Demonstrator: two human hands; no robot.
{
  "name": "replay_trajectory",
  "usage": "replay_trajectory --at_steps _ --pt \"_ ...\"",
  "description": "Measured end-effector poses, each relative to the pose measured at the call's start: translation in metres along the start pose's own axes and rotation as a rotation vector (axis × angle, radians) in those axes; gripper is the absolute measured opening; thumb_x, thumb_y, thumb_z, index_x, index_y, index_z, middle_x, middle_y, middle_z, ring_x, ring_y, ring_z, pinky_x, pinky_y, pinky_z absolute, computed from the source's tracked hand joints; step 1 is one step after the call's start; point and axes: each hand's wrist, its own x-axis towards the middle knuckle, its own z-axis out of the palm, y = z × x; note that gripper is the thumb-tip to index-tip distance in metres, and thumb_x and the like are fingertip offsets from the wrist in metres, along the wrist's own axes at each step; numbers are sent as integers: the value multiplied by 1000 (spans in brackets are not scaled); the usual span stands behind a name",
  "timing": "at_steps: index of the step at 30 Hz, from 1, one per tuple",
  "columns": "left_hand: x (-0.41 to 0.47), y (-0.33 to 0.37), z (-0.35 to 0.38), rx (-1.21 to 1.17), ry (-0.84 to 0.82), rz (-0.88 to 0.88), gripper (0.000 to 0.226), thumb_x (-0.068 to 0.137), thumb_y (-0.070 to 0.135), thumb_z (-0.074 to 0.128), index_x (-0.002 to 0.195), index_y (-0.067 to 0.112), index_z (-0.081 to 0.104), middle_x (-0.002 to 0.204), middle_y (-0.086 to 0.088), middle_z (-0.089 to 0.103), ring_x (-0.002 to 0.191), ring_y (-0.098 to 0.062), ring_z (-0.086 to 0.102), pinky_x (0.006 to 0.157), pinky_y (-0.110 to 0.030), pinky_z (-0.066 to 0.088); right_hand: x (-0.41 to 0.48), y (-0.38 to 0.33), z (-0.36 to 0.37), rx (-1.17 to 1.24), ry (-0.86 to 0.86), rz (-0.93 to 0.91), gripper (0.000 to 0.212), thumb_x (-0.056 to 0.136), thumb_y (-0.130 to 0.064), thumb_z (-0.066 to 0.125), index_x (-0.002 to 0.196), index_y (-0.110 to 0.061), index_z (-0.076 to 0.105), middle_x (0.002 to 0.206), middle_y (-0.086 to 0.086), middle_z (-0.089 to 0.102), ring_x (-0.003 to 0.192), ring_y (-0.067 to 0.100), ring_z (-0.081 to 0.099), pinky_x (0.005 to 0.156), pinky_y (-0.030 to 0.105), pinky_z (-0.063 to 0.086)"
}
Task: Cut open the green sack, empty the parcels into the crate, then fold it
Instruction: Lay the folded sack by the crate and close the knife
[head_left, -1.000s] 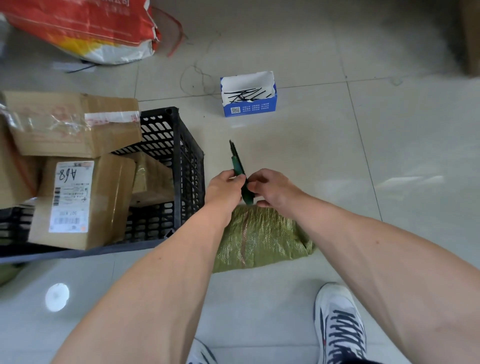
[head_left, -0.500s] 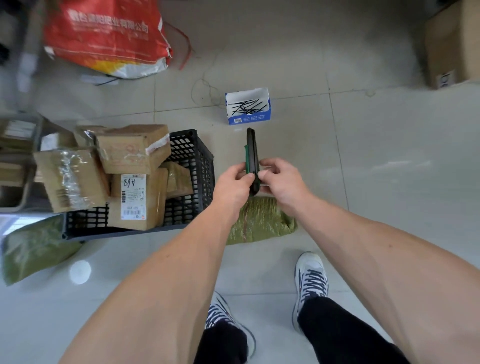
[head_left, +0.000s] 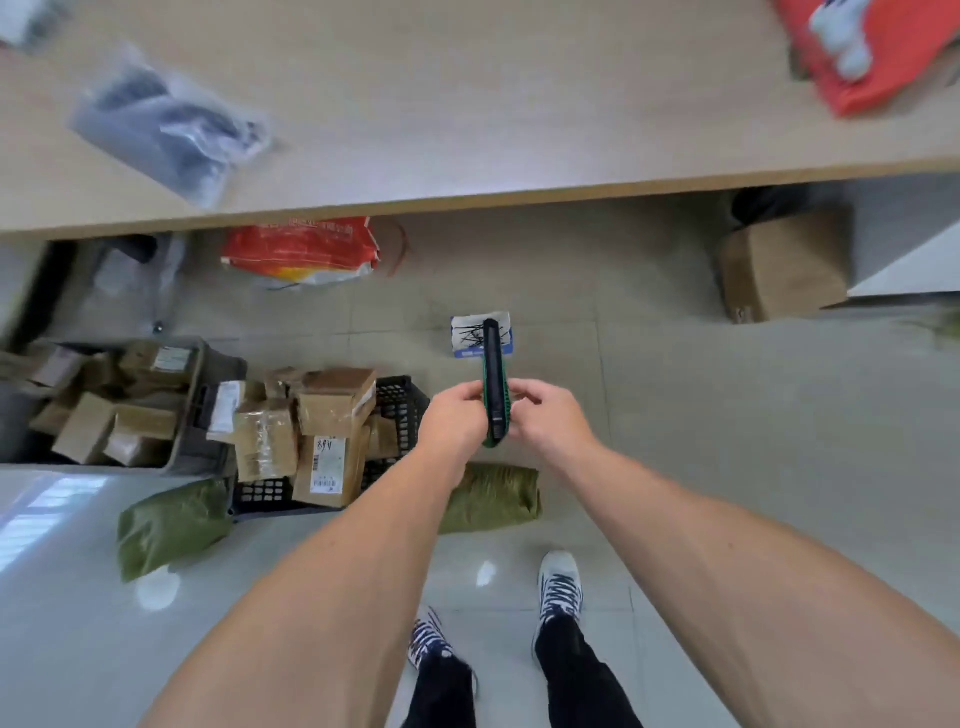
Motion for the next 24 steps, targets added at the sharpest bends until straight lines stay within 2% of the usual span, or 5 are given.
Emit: replay_trajectory --at_steps 4,9,14,20,24 --pt "-41 50 -12 -29 14 51 34 65 13 51 76 37 72 88 4 74 94 -26 67 87 -40 54 -21 -56 -17 -38 4 -69 54 65 -18 41 106 -29 74 106 -3 75 102 22 69 93 42 55" --pt "-66 91 -41 -49 101 118 50 84 6 47 123 31 66 108 3 69 108 -23 62 98 -43 52 -34 -108 -11 2 -49 -120 43 67 -13 41 83 -36 74 98 -4 76 98 21 70 89 45 57" --pt "-61 109 -75 -77 55 117 47 62 13 44 72 49 72 101 2 75 103 -26 68 95 -48 54 -53 -158 4 -19 -90 -147 38 70 -11 40 77 -36 68 97 5 75 91 26 71 86 47 58" --pt "-34 147 -112 -127 26 195 42 63 8 47 80 37 72 106 -4 74 104 -28 67 96 -49 53 -52 -215 24 43 -80 -182 49 67 -14 40 103 -24 71 107 8 72 95 25 69 85 48 58" --pt "-2 169 -129 -134 -32 251 49 56 6 45 85 33 73 102 -6 74 103 -34 68 93 -52 55 -27 -240 31 36 -74 -224 47 62 -16 41 82 -42 74 104 -3 74 103 21 67 88 44 57"
